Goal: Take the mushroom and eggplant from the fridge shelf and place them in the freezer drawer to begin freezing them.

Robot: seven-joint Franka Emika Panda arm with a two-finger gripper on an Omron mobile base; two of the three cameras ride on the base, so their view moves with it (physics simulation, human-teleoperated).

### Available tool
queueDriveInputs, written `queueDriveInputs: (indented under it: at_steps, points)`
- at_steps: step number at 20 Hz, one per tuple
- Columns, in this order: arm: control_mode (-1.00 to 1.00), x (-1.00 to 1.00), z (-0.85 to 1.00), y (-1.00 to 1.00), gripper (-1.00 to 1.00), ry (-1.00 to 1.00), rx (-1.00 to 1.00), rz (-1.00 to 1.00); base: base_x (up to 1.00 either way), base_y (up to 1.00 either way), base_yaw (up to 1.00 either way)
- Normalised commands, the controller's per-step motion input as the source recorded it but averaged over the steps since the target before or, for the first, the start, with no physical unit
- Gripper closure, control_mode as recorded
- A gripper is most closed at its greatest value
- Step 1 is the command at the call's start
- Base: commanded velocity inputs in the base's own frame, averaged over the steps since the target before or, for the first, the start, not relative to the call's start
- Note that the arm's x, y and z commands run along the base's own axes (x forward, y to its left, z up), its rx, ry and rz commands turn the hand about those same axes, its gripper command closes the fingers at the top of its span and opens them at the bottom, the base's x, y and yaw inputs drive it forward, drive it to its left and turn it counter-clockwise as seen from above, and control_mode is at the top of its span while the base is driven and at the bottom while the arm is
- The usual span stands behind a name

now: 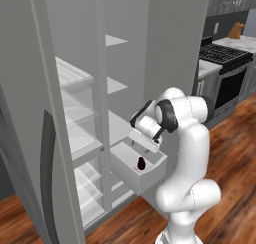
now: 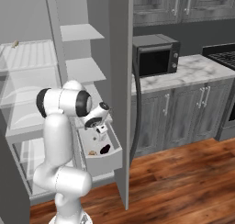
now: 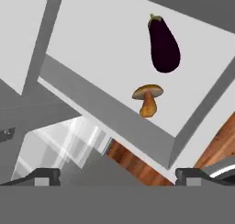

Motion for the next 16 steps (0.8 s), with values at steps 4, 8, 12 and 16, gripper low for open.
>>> queueDriveInputs:
  at_steps: [4, 8, 12, 16]
  points:
    - [-1.00, -1.00, 0.53, 0.03, -1.00, -0.52, -0.05, 0.00, 0.00, 0.00, 0.00]
    - [-1.00, -1.00, 0.19, 0.03, -1.00, -0.57, -0.08, 0.00, 0.00, 0.00, 0.00]
    - [-1.00, -1.00, 0.03, 0.00, -1.00, -0.63, -0.08, 0.00, 0.00, 0.00, 0.00]
    - [-1.00, -0.75, 0.03, 0.07, -1.00, -0.57, -0.11, 0.01, 0.00, 0.00, 0.00]
